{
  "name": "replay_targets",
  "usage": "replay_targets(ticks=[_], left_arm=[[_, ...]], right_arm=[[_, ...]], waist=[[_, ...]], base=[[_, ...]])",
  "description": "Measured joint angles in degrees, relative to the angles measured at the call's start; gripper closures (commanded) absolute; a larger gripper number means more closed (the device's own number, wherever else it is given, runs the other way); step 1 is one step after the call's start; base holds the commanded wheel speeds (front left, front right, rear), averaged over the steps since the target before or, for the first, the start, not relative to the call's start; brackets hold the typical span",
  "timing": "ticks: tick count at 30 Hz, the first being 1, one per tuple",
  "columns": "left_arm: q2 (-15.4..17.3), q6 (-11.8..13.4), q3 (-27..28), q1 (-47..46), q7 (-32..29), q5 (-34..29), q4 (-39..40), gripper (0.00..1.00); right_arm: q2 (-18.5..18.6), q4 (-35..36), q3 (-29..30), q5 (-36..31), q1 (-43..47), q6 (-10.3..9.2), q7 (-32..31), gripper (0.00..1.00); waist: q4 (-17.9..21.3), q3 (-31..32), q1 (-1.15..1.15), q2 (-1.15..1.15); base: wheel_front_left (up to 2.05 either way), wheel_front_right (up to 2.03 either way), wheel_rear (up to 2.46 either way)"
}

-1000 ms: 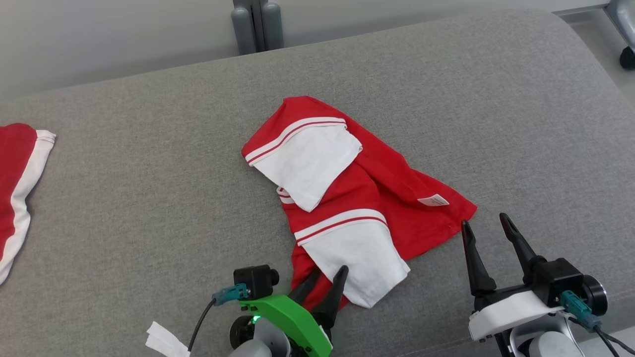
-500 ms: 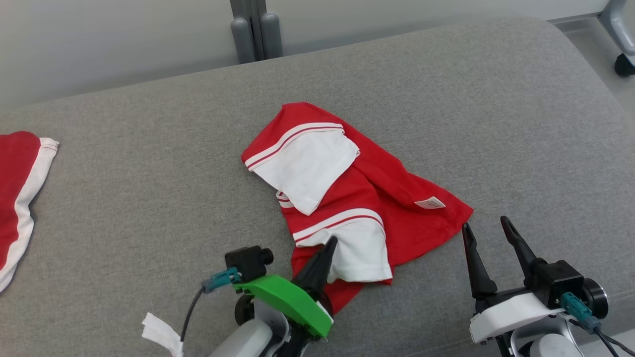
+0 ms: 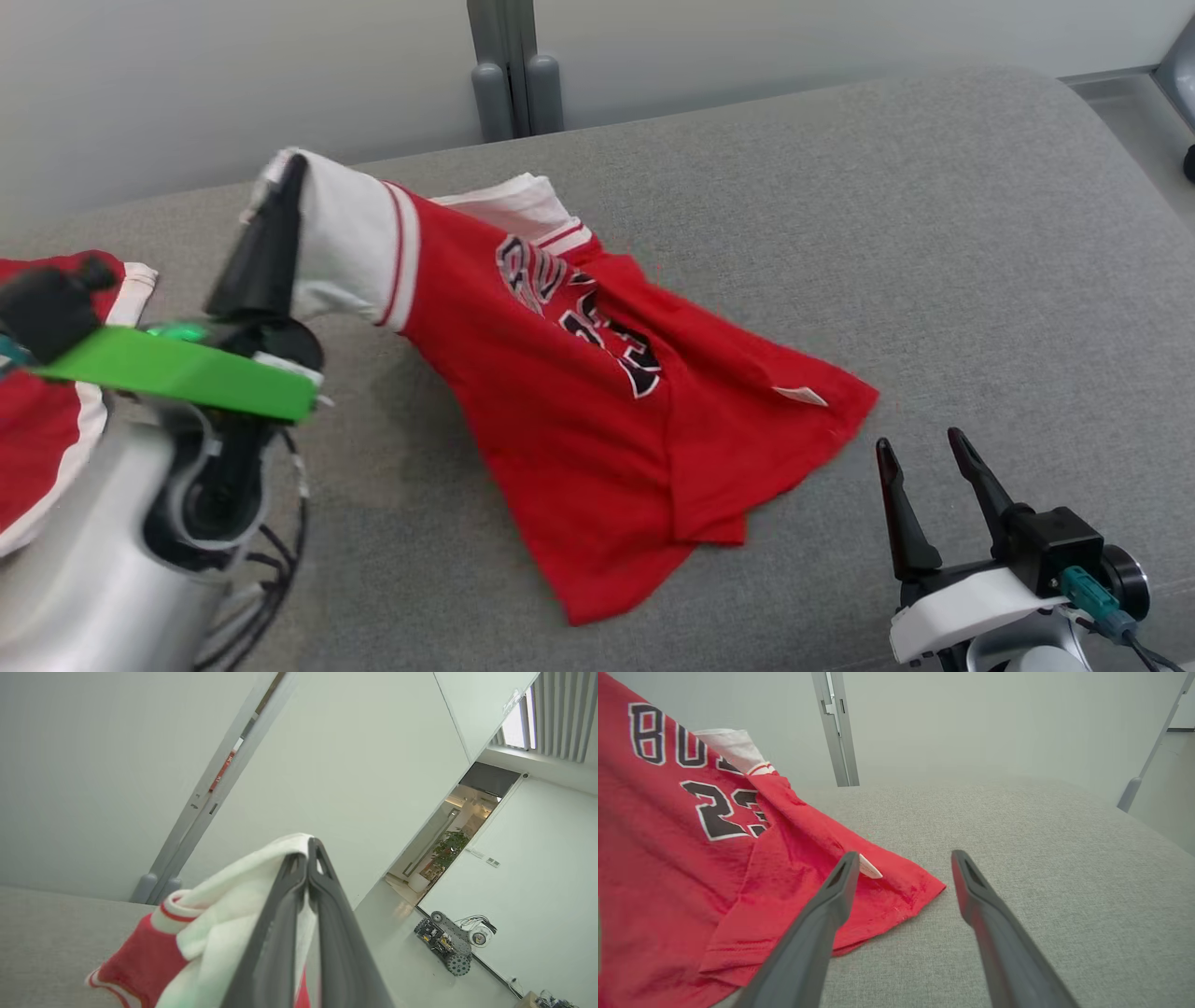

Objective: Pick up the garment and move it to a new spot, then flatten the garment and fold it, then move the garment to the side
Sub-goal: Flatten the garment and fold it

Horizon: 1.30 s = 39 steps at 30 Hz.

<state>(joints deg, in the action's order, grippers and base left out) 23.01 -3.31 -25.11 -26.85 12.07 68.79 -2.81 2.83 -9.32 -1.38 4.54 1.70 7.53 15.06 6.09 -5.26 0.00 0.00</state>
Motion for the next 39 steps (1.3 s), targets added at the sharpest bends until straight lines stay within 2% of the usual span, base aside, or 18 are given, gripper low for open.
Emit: replay_targets(ticks=[2, 5, 12, 15, 18, 20, 23, 25, 28, 32, 39], left_arm=[[4.07, 1.34, 2.83, -1.75, -1.27, -0.01, 1.77, 1.00], [7.61, 2.09, 6.24, -3.89, -2.98, 1.41, 3.12, 1.00], [13.89, 2.20, 10.73, -8.53, -7.62, 4.28, 5.00, 1.00], [15.38, 2.50, 11.17, -10.76, -9.21, 4.28, 5.93, 1.00], [15.32, 3.64, 9.66, -12.93, -10.89, 3.44, 7.45, 1.00], [14.01, 4.44, 7.54, -13.97, -11.93, 2.78, 8.72, 1.00], [10.04, 6.03, 2.67, -14.63, -13.15, 1.42, 10.45, 1.00], [6.57, 7.21, -1.74, -14.60, -13.55, -0.51, 10.79, 1.00], [0.76, 7.64, -9.39, -14.13, -14.56, -2.97, 9.67, 1.00], [-7.61, 6.26, -16.96, -13.78, -15.03, -4.28, 2.77, 1.00], [-16.00, 1.43, -24.46, -18.01, -16.07, -7.27, -10.78, 1.00]], right_arm=[[0.00, -0.11, -0.24, 0.42, 0.00, 0.00, -0.01, 0.00], [-0.02, -0.27, -0.64, 0.64, -0.03, 0.00, -0.01, 0.00], [-0.01, -0.47, -0.82, 1.36, 0.20, 0.00, -0.01, 0.00], [0.00, -0.55, -0.64, 1.40, 0.43, 0.00, 0.00, 0.00], [-0.01, -0.71, -0.51, 1.38, 0.53, 0.00, -0.01, 0.00], [0.00, -0.80, -0.46, 1.38, 0.58, 0.00, 0.00, 0.00], [0.00, -0.89, -0.83, 1.40, 0.54, 0.00, -0.01, 0.00], [0.00, -0.91, -1.25, 1.44, 0.35, 0.00, -0.01, 0.00], [0.00, -0.78, -2.00, 1.86, -0.24, 0.00, 0.00, 0.00], [-0.04, -0.58, -3.64, 2.50, -2.27, 0.00, -0.01, 0.00], [0.02, -0.34, -4.49, 4.97, -5.00, 0.00, 0.00, 0.00]], waist=[[-0.06, 0.30, 0.00, 0.00], [0.13, 0.61, 0.00, 0.00], [0.96, 1.25, 0.00, 0.00], [1.12, 1.57, 0.00, 0.00], [1.15, 1.85, 0.00, 0.00], [1.16, 2.00, 0.00, 0.00], [1.32, 2.11, 0.00, 0.00], [1.63, 2.08, 0.00, 0.00], [2.25, 1.67, 0.00, 0.00], [3.46, 0.17, 0.00, 0.00], [7.65, -3.24, 0.00, 0.00]], base=[[0.00, 0.00, 0.00], [0.00, 0.00, 0.00], [0.00, 0.00, 0.00], [0.00, 0.00, 0.00], [0.00, 0.00, 0.00], [0.00, 0.00, 0.00], [0.00, 0.00, 0.00], [0.00, 0.00, 0.00], [0.00, 0.00, 0.00], [0.00, 0.00, 0.00], [0.00, 0.00, 0.00]])
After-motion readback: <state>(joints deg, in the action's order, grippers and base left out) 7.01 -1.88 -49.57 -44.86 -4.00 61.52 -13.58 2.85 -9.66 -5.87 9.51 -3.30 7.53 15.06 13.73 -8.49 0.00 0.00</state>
